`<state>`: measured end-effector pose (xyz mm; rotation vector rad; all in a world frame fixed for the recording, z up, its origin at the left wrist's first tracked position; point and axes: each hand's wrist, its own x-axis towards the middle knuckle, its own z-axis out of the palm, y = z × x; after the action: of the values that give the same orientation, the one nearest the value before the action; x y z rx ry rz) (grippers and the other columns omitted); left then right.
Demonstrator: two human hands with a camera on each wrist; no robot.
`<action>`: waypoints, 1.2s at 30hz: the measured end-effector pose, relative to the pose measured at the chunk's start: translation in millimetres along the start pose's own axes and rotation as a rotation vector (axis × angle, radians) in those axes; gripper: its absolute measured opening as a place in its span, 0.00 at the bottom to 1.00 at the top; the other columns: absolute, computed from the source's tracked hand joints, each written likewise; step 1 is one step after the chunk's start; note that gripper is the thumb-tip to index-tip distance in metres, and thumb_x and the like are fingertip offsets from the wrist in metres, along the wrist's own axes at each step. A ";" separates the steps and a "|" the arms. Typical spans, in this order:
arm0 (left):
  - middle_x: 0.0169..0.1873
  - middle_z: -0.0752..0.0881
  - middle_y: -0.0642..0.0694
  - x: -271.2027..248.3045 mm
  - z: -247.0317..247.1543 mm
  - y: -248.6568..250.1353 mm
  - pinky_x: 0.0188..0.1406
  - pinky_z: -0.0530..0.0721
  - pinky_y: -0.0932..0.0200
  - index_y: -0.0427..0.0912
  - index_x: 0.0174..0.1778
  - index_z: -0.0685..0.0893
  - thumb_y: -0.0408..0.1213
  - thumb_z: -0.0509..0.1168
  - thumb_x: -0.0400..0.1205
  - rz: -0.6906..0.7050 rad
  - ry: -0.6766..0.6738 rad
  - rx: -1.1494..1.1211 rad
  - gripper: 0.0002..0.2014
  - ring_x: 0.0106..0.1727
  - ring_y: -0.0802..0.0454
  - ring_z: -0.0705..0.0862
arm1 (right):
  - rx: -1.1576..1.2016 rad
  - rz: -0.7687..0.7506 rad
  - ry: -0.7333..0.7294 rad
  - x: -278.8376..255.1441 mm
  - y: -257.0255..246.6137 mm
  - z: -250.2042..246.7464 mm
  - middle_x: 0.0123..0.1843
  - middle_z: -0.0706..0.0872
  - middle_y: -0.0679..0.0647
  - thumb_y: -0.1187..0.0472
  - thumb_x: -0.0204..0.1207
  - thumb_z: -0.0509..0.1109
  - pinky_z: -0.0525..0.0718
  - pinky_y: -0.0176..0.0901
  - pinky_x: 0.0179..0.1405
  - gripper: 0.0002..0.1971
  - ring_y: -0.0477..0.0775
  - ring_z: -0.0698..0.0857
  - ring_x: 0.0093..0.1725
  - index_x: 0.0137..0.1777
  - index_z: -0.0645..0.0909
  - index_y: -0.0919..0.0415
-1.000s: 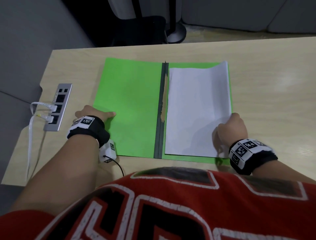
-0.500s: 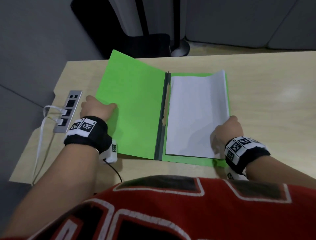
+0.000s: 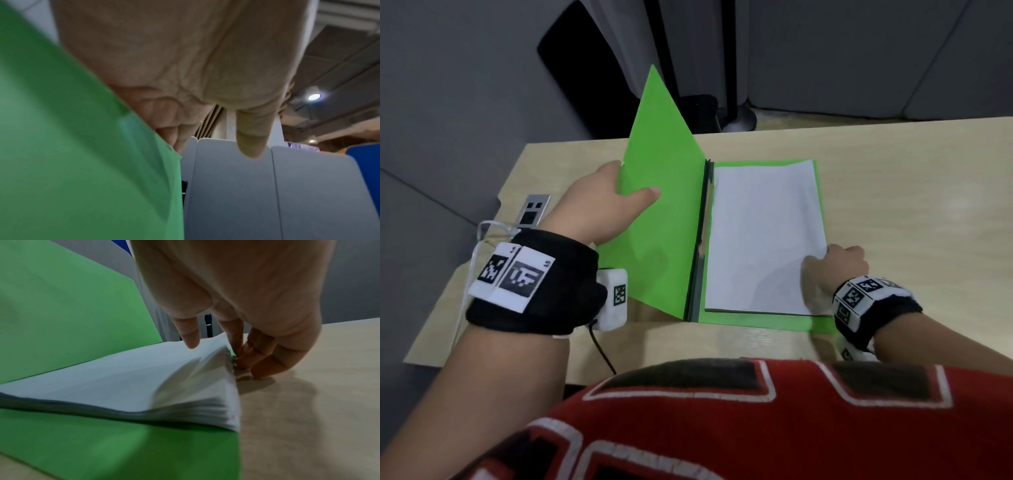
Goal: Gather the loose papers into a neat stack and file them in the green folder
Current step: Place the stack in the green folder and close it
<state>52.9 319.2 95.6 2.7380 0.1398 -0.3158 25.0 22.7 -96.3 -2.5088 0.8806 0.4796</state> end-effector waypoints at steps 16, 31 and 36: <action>0.72 0.78 0.48 -33.9 77.6 54.7 0.70 0.77 0.43 0.56 0.82 0.57 0.64 0.51 0.80 0.168 -0.448 -0.314 0.34 0.66 0.50 0.82 | 0.334 -0.125 -0.126 -6.6 51.7 -21.8 0.60 0.84 0.69 0.54 0.86 0.51 0.75 0.50 0.59 0.23 0.66 0.81 0.61 0.60 0.83 0.69; 0.74 0.73 0.36 24.3 163.0 12.3 0.65 0.82 0.41 0.36 0.78 0.63 0.50 0.64 0.79 -0.327 -0.386 -0.160 0.35 0.68 0.35 0.77 | 0.100 -0.278 -0.195 -13.3 45.5 -22.5 0.43 0.88 0.63 0.44 0.83 0.57 0.78 0.45 0.46 0.26 0.61 0.86 0.46 0.51 0.84 0.67; 0.64 0.82 0.31 32.5 166.7 3.5 0.59 0.83 0.45 0.31 0.69 0.75 0.51 0.69 0.77 -0.356 -0.417 -0.152 0.32 0.61 0.33 0.84 | -0.069 -0.288 -0.173 -13.6 40.2 -17.2 0.45 0.85 0.61 0.46 0.80 0.61 0.73 0.42 0.40 0.21 0.60 0.82 0.43 0.50 0.82 0.67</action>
<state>51.6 254.3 -61.3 2.4253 0.5139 -0.9212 -8.3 -7.4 -87.0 -2.5530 0.4357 0.6266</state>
